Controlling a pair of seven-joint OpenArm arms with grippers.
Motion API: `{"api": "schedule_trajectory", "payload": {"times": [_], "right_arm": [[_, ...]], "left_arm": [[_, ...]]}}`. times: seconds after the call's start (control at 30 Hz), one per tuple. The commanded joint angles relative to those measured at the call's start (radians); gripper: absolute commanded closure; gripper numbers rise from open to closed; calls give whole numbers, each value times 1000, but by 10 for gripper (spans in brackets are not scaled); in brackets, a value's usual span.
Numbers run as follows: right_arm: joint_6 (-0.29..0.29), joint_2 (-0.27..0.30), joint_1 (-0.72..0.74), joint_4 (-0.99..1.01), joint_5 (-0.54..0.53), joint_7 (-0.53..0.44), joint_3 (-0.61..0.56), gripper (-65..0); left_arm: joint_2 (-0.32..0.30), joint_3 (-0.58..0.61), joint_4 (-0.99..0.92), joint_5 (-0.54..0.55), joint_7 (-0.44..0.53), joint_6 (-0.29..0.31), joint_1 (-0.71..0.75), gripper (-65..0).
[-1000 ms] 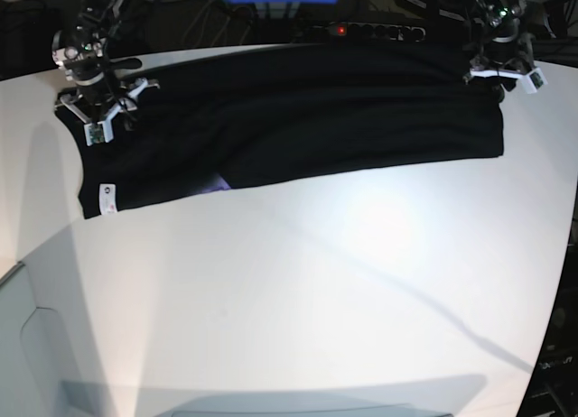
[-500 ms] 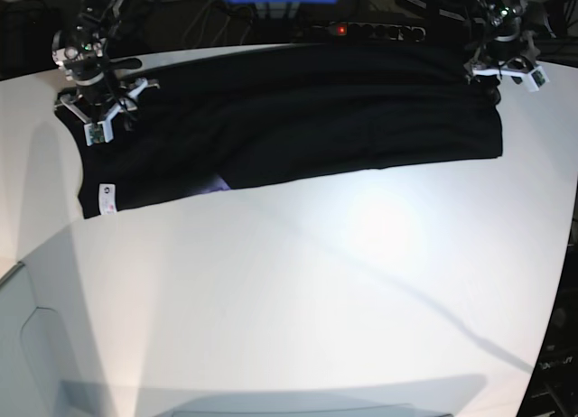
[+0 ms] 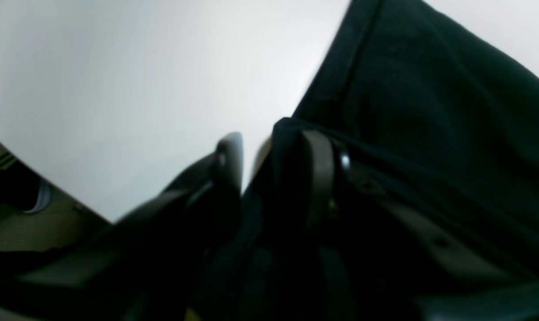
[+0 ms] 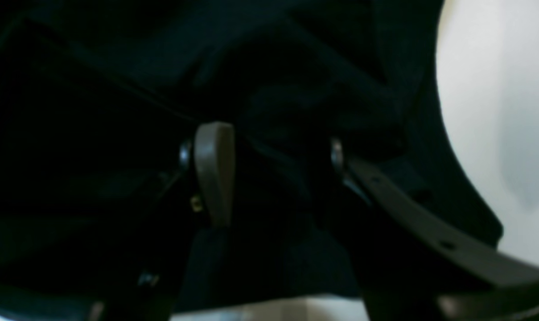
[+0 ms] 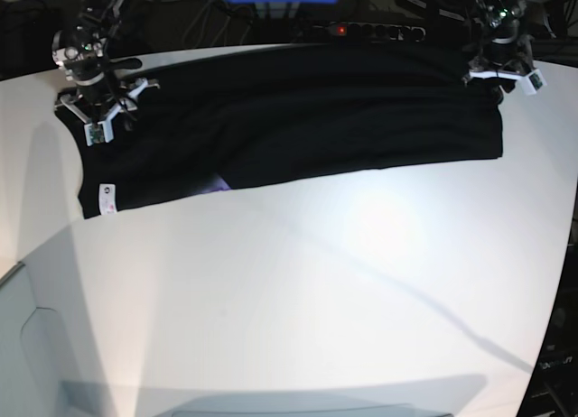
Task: Fold the T-shirt properly
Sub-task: 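Hold both ends of the black band steady with both grippers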
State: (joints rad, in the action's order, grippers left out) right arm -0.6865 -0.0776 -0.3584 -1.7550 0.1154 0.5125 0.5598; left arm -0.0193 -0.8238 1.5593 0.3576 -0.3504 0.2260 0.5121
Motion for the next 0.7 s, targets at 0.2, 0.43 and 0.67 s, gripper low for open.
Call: {"api": "schedule_trajectory", "payload": {"times": [0.2, 0.43, 0.67], "right_arm": [[-12, 6, 8, -7, 19, 31, 1, -270], [-12, 6, 11, -7, 19, 31, 1, -270], [-12, 5, 25, -4, 19, 36, 4, -270]], "left_arm": [[-9, -4, 5, -15, -23, -10, 1, -11], [-8, -12, 88, -15, -17, -10, 4, 0], [6, -13, 212, -16, -17, -10, 15, 0]]}}
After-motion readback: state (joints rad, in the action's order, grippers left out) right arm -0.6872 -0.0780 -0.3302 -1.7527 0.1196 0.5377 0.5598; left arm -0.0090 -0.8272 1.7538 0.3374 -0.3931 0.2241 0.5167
